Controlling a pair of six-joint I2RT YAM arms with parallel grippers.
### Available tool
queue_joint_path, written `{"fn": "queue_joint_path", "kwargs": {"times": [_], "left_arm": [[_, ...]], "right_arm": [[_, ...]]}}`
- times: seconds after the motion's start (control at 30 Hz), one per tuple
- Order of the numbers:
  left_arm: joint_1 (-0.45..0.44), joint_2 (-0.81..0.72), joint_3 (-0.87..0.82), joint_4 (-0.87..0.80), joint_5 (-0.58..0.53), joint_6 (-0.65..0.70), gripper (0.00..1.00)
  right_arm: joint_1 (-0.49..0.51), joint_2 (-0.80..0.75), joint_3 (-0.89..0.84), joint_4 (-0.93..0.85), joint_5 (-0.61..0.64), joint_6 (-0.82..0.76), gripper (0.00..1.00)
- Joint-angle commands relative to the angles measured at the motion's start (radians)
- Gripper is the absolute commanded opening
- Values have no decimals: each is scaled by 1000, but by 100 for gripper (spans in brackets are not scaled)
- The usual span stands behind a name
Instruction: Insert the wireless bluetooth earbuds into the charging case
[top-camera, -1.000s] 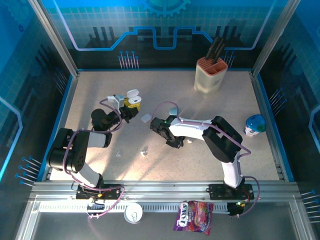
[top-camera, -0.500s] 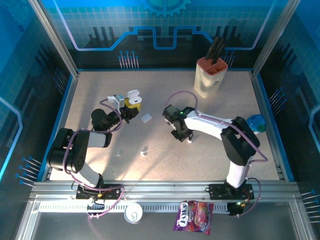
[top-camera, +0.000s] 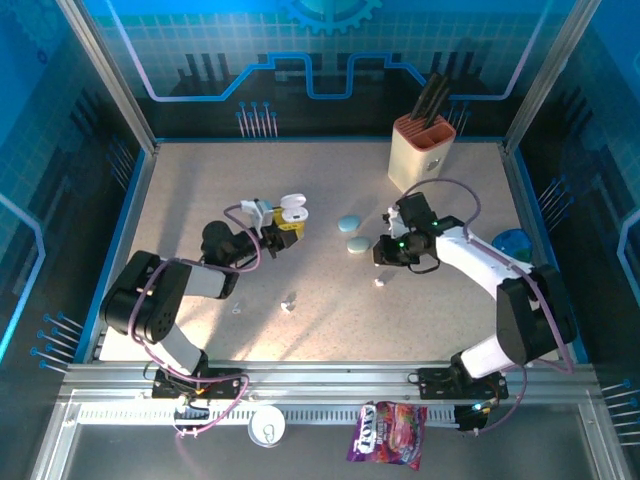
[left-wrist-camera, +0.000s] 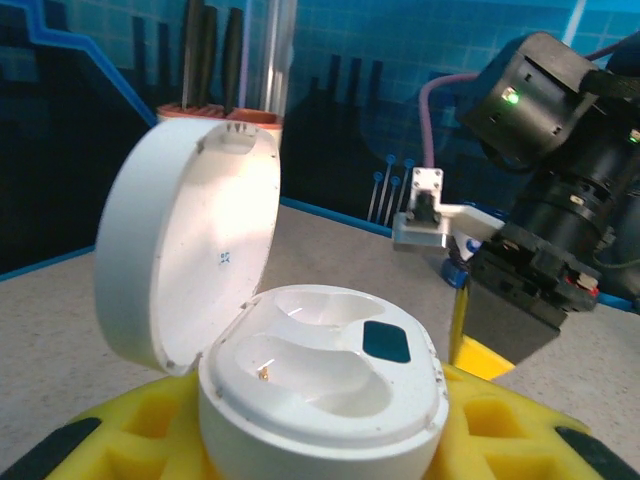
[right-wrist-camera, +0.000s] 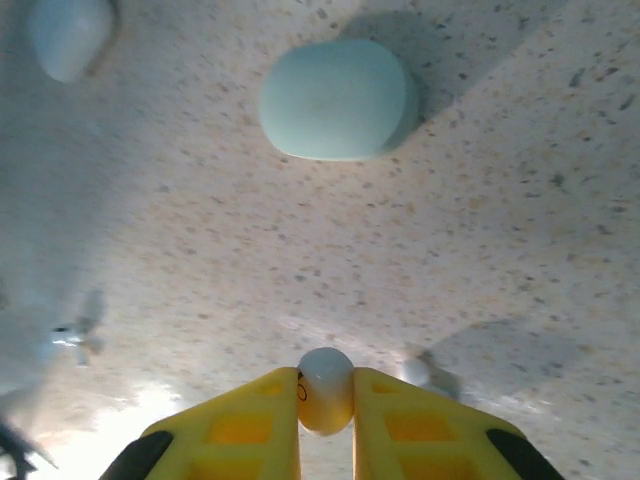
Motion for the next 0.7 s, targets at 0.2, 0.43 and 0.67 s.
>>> {"fn": "queue_joint_path", "kwargs": {"times": [0.2,0.43,0.67], "left_arm": [[-73,49,48,28,-2,48,30],[-109,82,66,27,-12,60,29],[-145,123,89,27,-17,75,29]], "right_arm": [[-74,-79,-91,168,-229,212,19],[-84,-102,-109,200,-265,257,19],[-74,-159,-113,242,-320,300,20]]}}
